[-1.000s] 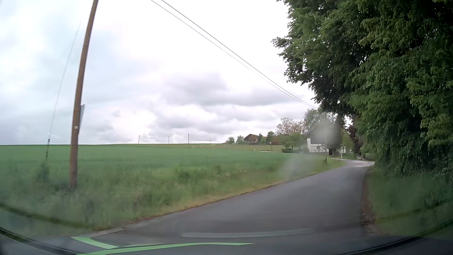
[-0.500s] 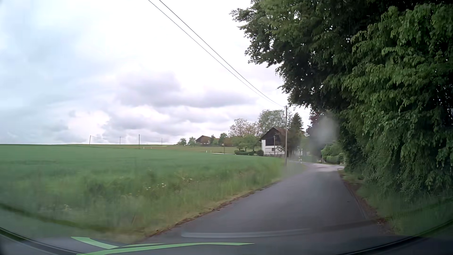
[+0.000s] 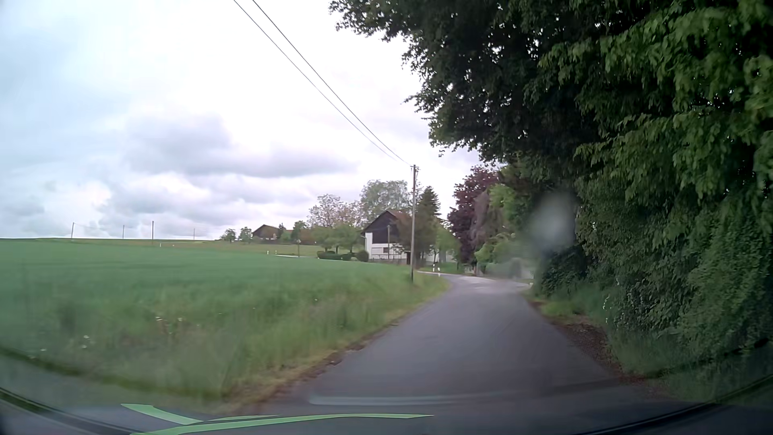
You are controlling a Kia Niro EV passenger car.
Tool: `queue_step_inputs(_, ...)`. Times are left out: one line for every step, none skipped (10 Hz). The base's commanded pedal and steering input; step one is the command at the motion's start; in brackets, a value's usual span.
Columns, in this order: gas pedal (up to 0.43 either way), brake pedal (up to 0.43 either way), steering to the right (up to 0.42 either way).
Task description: Follow the waypoints while adhering to traffic rules and regulations
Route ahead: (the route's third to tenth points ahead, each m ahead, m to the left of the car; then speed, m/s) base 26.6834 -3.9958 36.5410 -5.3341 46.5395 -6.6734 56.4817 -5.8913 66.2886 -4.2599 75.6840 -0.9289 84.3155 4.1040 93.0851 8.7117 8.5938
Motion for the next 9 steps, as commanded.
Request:
queue_step_inputs(0.331,0.000,0.154)
queue_step_inputs(0.339,0.000,0.138)
queue_step_inputs(0.350,0.000,0.117)
queue_step_inputs(0.350,0.000,0.102)
queue_step_inputs(0.358,0.000,0.084)
queue_step_inputs(0.370,0.000,0.067)
queue_step_inputs(0.370,0.000,0.052)
queue_step_inputs(0.378,0.000,0.047)
queue_step_inputs(0.378,0.000,0.046)
